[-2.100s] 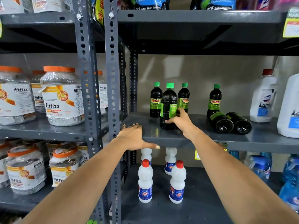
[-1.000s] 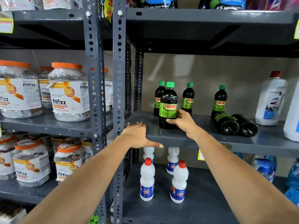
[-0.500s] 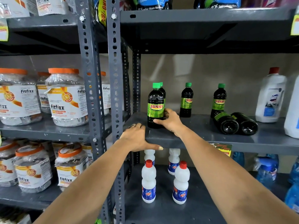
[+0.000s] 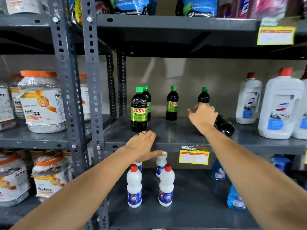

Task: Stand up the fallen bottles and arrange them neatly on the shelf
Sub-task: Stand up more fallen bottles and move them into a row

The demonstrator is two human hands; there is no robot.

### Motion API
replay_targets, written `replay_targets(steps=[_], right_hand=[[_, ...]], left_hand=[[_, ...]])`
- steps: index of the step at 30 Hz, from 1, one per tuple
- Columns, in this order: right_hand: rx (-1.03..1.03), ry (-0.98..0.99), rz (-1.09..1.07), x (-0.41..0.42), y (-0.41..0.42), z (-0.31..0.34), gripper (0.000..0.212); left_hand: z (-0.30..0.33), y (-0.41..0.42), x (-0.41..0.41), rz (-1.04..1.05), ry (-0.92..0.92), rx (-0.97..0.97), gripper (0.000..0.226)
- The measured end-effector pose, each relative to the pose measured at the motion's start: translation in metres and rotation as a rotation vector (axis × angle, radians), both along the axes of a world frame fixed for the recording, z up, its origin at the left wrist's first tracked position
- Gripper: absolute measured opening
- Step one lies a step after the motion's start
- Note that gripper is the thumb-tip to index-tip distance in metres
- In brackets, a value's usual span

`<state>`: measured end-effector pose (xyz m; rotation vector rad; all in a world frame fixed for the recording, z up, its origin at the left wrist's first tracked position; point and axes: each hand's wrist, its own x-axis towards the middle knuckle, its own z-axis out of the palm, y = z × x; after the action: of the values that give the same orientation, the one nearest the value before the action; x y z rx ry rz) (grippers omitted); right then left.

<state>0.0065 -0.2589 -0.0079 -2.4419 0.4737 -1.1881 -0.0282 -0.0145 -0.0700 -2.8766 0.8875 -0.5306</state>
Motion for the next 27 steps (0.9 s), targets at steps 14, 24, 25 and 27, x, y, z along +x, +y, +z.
replay_targets(steps=[14, 24, 25, 27], right_hand=[[0.087, 0.772, 0.049, 0.005, -0.045, 0.016, 0.079], [0.523, 0.142, 0.359, 0.016, -0.025, -0.029, 0.065], [0.563, 0.095, 0.433, 0.018, -0.019, -0.033, 0.061], [0.703, 0.043, 0.581, 0.024, -0.01, -0.037, 0.055]], left_hand=[[0.004, -0.032, 0.026, 0.048, 0.226, -0.087, 0.126], [0.009, -0.029, 0.032, 0.094, 0.345, -0.076, 0.136], [0.008, -0.029, 0.032, 0.095, 0.33, -0.071, 0.135], [0.009, -0.029, 0.031, 0.093, 0.317, -0.064, 0.132]])
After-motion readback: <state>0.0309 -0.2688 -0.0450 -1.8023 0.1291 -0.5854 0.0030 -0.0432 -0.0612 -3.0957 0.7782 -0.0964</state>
